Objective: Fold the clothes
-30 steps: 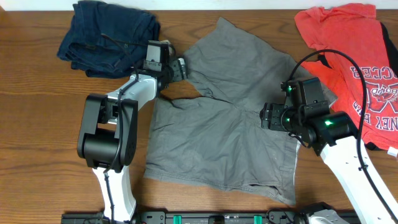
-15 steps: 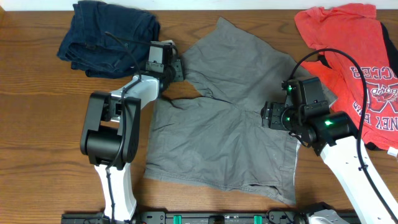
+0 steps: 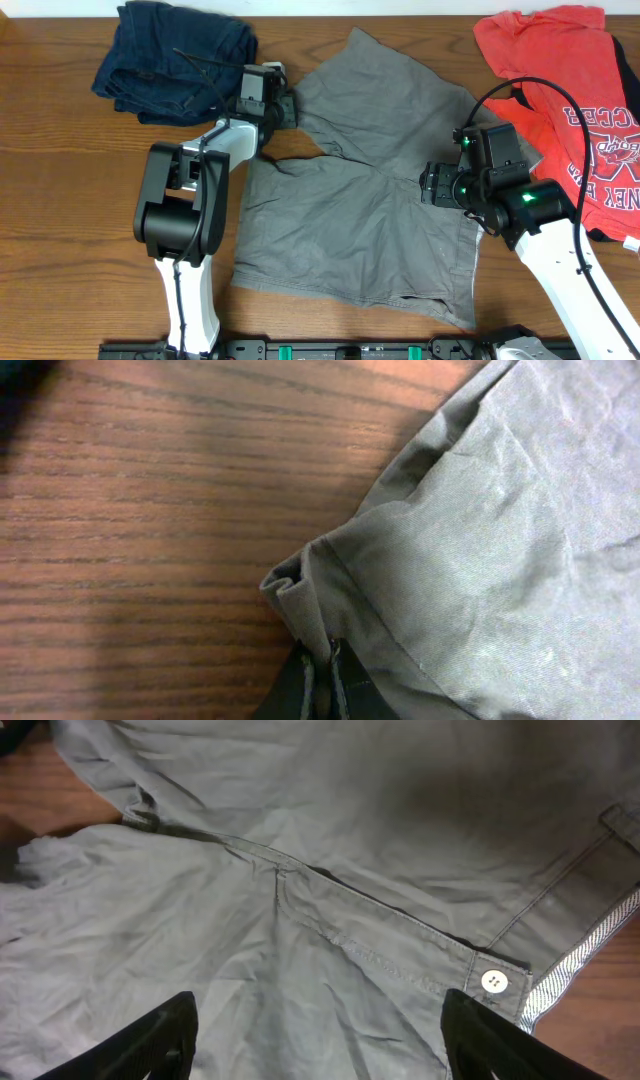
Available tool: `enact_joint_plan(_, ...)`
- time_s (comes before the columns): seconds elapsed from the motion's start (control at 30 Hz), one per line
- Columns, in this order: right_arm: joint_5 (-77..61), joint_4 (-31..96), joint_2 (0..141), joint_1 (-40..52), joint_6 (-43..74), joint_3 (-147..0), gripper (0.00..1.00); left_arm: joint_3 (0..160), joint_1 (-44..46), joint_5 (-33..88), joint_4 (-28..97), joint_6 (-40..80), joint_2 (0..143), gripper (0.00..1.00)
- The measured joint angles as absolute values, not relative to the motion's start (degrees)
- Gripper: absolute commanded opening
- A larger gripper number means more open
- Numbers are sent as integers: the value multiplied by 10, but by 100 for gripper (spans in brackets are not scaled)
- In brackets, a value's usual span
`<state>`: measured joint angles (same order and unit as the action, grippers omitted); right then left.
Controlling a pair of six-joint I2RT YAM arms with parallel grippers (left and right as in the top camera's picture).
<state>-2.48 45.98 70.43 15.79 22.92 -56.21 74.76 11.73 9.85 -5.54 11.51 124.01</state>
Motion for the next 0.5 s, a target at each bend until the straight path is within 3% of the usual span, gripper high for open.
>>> enact_joint_plan(0.5, -25, 404, 776, 158, 219, -562, 72, 742, 46, -22, 209, 108, 1134, 6)
